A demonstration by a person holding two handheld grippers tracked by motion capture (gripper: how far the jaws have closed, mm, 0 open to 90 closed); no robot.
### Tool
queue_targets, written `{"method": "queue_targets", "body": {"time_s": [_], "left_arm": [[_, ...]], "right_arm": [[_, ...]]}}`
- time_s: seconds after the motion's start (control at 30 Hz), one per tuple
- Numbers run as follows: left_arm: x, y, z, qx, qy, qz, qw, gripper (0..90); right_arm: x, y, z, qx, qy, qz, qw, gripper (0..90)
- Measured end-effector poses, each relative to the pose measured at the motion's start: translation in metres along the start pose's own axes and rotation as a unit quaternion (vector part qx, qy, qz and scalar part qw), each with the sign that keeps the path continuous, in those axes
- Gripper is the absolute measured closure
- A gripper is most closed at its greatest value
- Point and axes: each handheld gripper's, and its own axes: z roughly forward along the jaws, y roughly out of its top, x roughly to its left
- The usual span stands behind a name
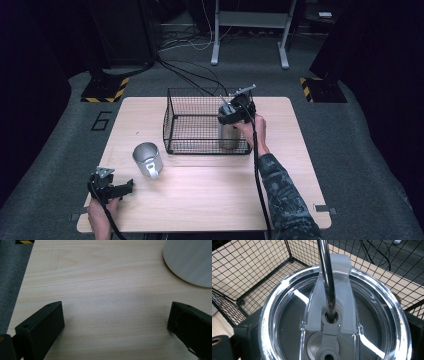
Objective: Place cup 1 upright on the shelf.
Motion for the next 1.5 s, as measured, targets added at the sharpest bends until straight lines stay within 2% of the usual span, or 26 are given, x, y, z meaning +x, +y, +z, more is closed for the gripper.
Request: {"method": "queue_targets", "body": {"time_s": [0.2,0.4,0.5,0.53,0.57,0.6,0.83,0.9,1.1,1.2,1.5], "left_arm": [[0.0,0.0,0.0,0.0,0.0,0.0,1.0,0.5],[0.0,0.0,0.0,0.0,0.0,0.0,1.0,0.5],[0.0,0.0,0.0,-0.001,0.0,0.0,1.0,0.5],[0.0,0.0,0.0,-0.002,0.0,0.001,1.0,0.5],[0.0,0.0,0.0,-0.002,0.0,0.001,1.0,0.4],[0.0,0.0,0.0,-0.002,0.0,0.001,1.0,0.5],[0.0,0.0,0.0,-0.002,0.0,0.001,1.0,0.5],[0.0,0.0,0.0,-0.003,0.0,0.001,1.0,0.4],[0.0,0.0,0.0,0.0,0.0,0.0,1.0,0.5],[0.0,0.0,0.0,0.0,0.0,0.0,1.0,0.4],[0.0,0.0,0.0,0.0,0.0,0.0,1.0,0.4]], "right_arm": [[0.0,0.0,-0.001,0.013,0.004,-0.008,0.9999,2.7],[0.006,0.004,-0.007,0.015,-0.01,-0.023,0.9996,0.3],[0.009,0.007,-0.015,0.002,-0.017,-0.02,0.9996,0.0],[0.009,0.008,-0.019,-0.006,-0.02,-0.03,0.9993,0.0],[0.01,0.008,-0.022,-0.009,-0.022,-0.025,0.9994,0.0],[0.01,0.008,-0.025,-0.013,-0.023,-0.03,0.9992,0.0],[0.013,0.005,-0.055,-0.052,-0.007,-0.034,0.998,0.0],[0.015,0.003,-0.063,-0.055,-0.001,-0.031,0.998,0.0],[0.022,-0.009,-0.08,-0.065,0.007,-0.044,0.9969,0.0],[0.025,-0.018,-0.088,-0.068,0.008,-0.054,0.9962,0.0],[0.035,-0.047,-0.114,-0.076,0.013,-0.06,0.9952,0.0]]}}
